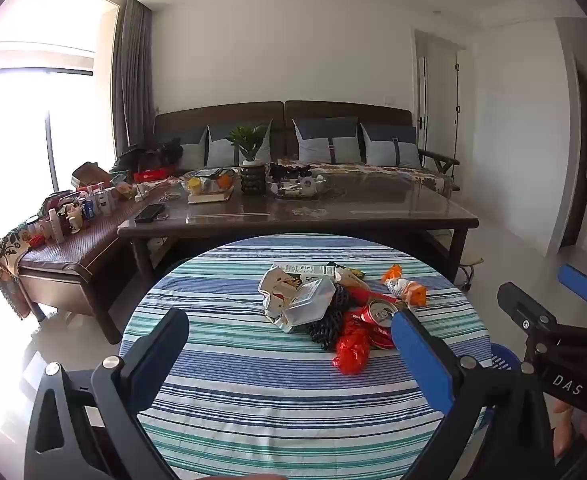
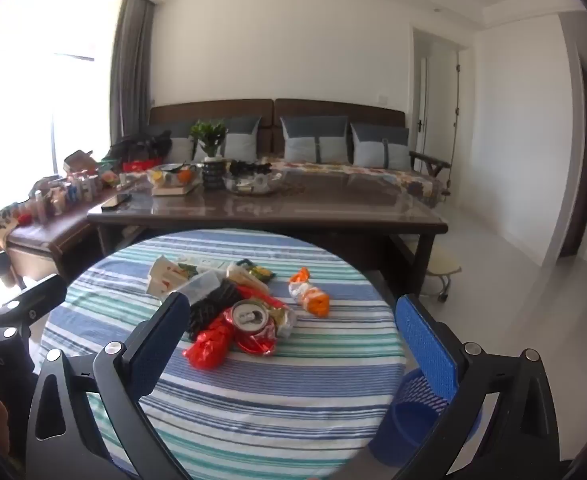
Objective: Collect trash
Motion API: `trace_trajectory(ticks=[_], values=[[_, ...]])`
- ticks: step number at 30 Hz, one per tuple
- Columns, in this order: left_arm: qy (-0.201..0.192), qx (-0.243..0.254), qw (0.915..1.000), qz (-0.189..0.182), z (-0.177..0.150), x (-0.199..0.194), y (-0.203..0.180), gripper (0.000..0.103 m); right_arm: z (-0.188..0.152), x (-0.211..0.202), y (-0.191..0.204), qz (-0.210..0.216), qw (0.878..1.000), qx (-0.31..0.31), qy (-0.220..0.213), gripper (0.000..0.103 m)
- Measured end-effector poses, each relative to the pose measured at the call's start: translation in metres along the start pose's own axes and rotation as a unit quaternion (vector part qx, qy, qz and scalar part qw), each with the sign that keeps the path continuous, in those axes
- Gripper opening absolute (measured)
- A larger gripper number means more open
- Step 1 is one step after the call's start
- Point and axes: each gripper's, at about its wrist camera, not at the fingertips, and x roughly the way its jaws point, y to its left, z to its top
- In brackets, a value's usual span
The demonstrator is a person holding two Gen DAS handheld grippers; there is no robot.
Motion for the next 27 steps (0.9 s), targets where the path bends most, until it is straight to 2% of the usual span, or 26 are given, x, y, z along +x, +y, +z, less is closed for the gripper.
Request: trace_trajectory(ticks=[9,27], values=[[0.009,0.002,1.0,0.003,-0.0011,0.006,0.0046,0.103,-0.0019,-0.0037,-0.0006,-0.001,1.0,0.001,-0.001,0.103],[0.002,0.01,1.0,0.001,-0.002,-0.0004,-0.005,0.103,0.0029,-0.0061,-0.0064,-0.003,1.0,0.005,-0.005,0.103]])
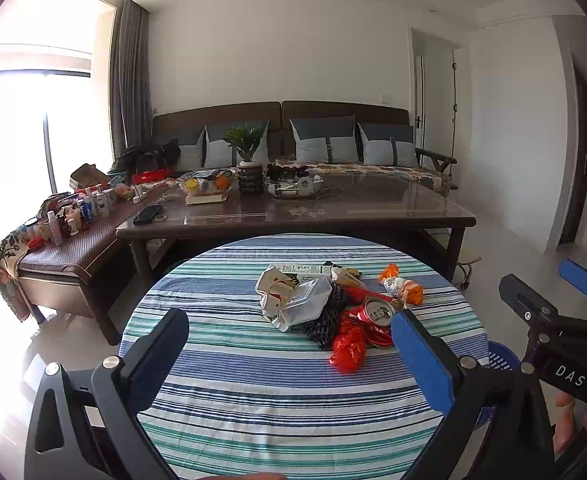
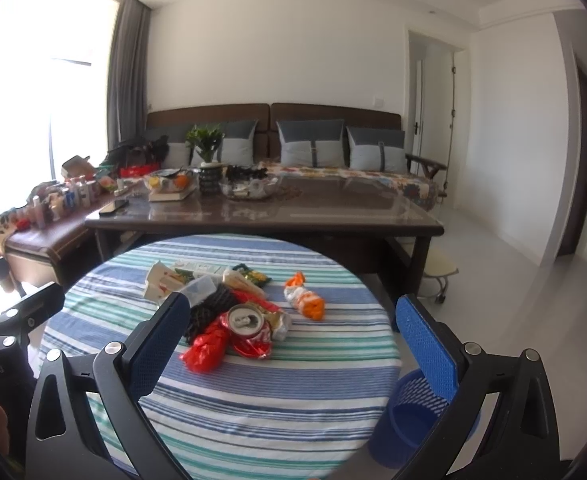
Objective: Collect trash
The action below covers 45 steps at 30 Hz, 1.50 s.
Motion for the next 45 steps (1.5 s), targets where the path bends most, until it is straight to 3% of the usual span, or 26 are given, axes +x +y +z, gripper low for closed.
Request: trace_trajectory(ticks=[45], values=[[0.001,0.002,1.0,-0.007,0.0009,-0.0081,-0.0046,0.103,0.0012,-0.002,-0.001,-0.006,1.0,-0.003,-0.003,0.103]])
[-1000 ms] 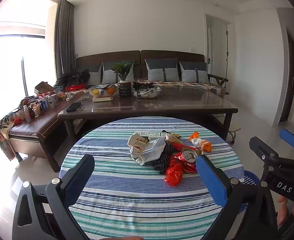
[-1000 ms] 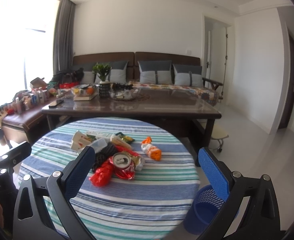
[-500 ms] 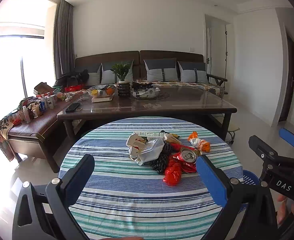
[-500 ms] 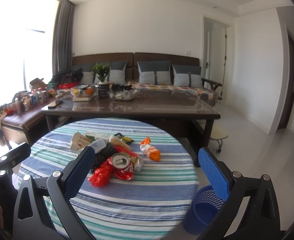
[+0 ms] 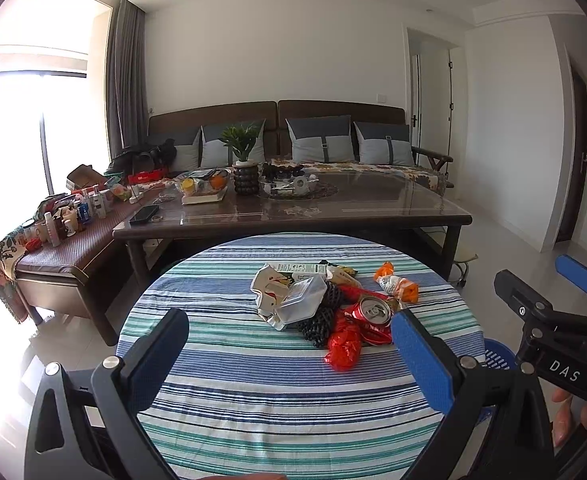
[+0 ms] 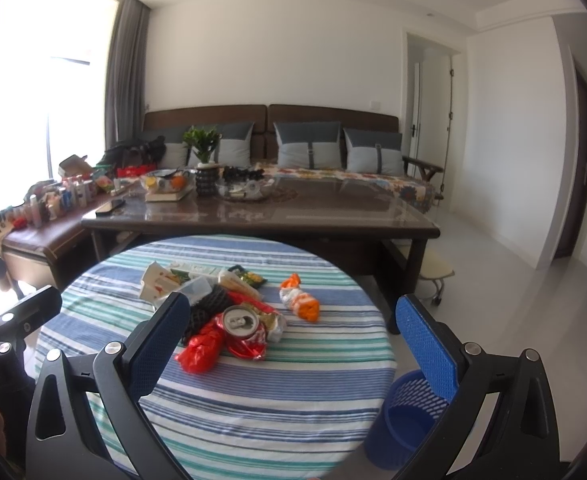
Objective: Collect trash
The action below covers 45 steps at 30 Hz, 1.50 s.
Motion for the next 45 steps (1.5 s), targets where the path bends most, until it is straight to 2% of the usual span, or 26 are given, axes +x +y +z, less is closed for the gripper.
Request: trace_trajectory(ticks=[45], values=[[-0.002,0.001,1.0,-0.004,0.0029,-0.0032,0.0007,0.103,0.0008,-0.003,-0.0025,-0.004,1.0,-0.002,-0.004,0.103]])
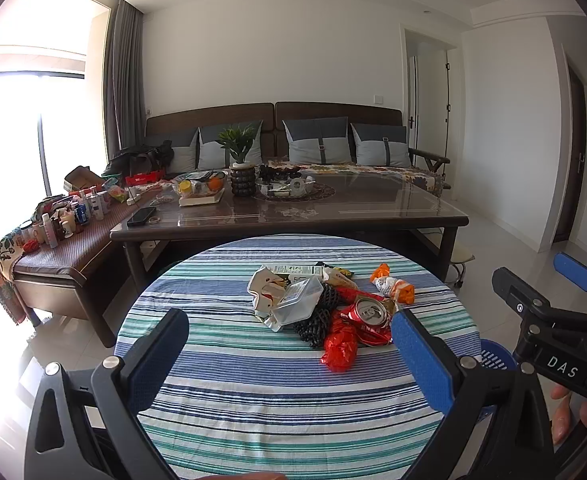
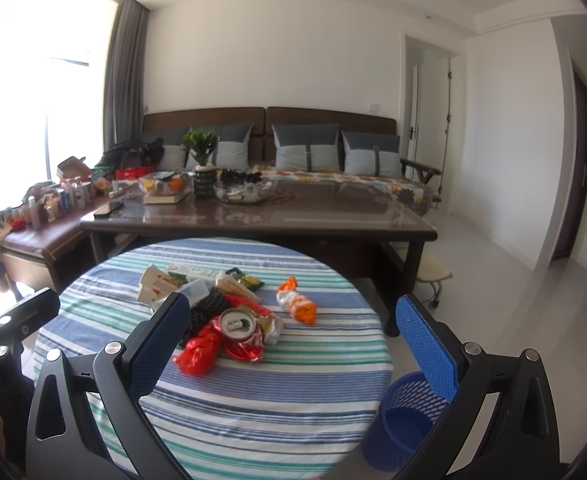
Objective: Collect trash
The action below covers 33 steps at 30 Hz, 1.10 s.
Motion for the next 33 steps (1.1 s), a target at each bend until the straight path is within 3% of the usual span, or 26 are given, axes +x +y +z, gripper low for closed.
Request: trace_trajectory(ticks=[33], values=[[0.0,0.0,1.0,0.001,0.0005,0.0002,0.0003,0.103,0.0014,-0.0007,-0.0015,-0.002,1.0,0.001,-0.001,0.103]])
